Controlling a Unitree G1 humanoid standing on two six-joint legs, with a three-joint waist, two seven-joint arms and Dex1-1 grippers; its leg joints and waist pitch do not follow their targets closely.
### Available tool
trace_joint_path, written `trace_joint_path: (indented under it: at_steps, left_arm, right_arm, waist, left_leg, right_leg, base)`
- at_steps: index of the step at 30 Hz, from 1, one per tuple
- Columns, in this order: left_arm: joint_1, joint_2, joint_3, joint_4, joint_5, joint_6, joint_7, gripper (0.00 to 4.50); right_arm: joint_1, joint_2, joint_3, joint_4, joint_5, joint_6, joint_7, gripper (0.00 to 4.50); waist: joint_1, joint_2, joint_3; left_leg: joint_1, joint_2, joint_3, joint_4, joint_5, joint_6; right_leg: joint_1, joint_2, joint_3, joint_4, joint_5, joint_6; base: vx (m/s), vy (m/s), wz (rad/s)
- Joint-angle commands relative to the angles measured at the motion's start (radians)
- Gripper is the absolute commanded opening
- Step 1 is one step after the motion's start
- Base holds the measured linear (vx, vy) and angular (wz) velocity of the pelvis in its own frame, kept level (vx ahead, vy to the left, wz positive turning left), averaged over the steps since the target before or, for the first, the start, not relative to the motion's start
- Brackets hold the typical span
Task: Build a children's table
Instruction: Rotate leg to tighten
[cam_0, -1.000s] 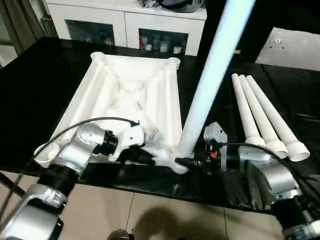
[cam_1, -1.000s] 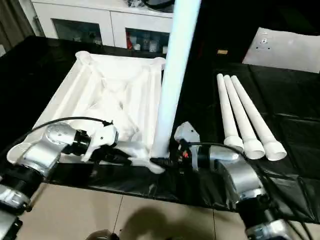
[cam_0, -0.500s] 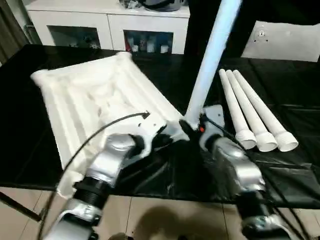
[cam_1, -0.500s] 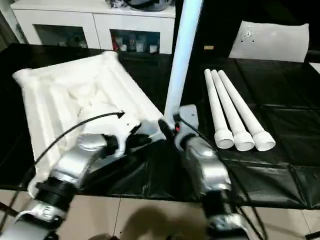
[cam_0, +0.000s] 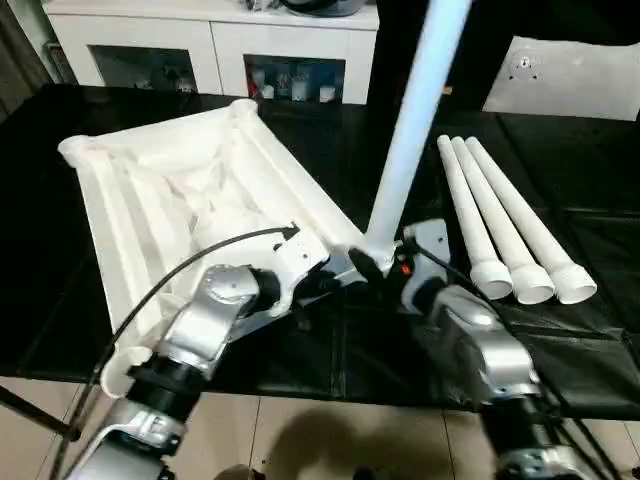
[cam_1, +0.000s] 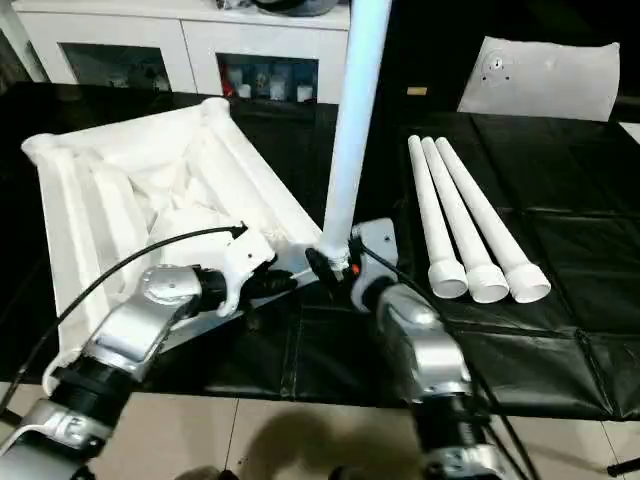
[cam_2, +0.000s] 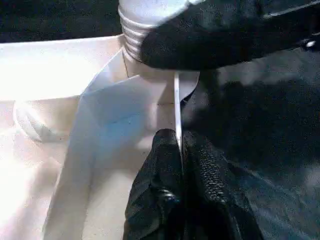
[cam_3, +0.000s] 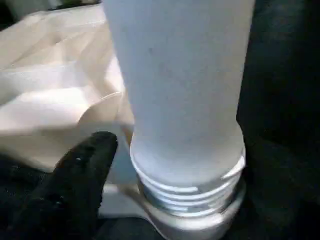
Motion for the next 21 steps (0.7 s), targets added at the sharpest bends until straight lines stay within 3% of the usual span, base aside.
trace_joint_path:
  at_steps: [1,11,20,21]
  left_arm:
    - [0.01,0.033,-0.01,0.011,-0.001,-0.048,-0.053,0.0]
    - [-0.02,0.162,-0.064,0.098,-0.029,-0.241,-0.31,0.0]
    - [-0.084,0.201,-0.109,0.193,-0.022,-0.373,-0.455,0.0]
    - [-0.093,0.202,-0.118,0.203,-0.023,-0.389,-0.479,0.0]
  right_arm:
    - [0.012,-0.046,0.005,-0.044,0.02,-0.007,0.083,4.45]
    - [0.016,-0.279,0.061,-0.083,0.054,-0.064,0.449,4.45]
    - [-0.051,-0.332,0.12,-0.012,0.044,-0.131,0.626,4.45]
    - [-0.063,-0.334,0.13,0.005,0.043,-0.141,0.648,4.29]
  waist:
    - [0.006,-0.011,-0.06]
    - [0.02,-0.016,-0.064]
    - [0.032,-0.018,-0.061]
    - [0.034,-0.018,-0.062]
  left_leg:
    - [0.005,0.054,-0.016,-0.067,-0.196,0.049]
    - [0.009,0.055,-0.014,-0.059,-0.17,0.076]
    - [0.015,0.06,-0.014,-0.06,-0.196,0.061]
    - [0.014,0.061,-0.014,-0.059,-0.193,0.059]
  right_leg:
    - [0.049,-0.083,0.05,-0.076,-0.27,-0.163]
    - [0.051,-0.084,0.047,-0.069,-0.221,-0.196]
    - [0.047,-0.087,0.047,-0.066,-0.239,-0.213]
    - [0.048,-0.088,0.047,-0.064,-0.229,-0.218]
  base:
    - [0.0,0.0,0.0]
    - [0.0,0.0,0.0]
    - [0.0,0.0,0.0]
    - [0.0,0.0,0.0]
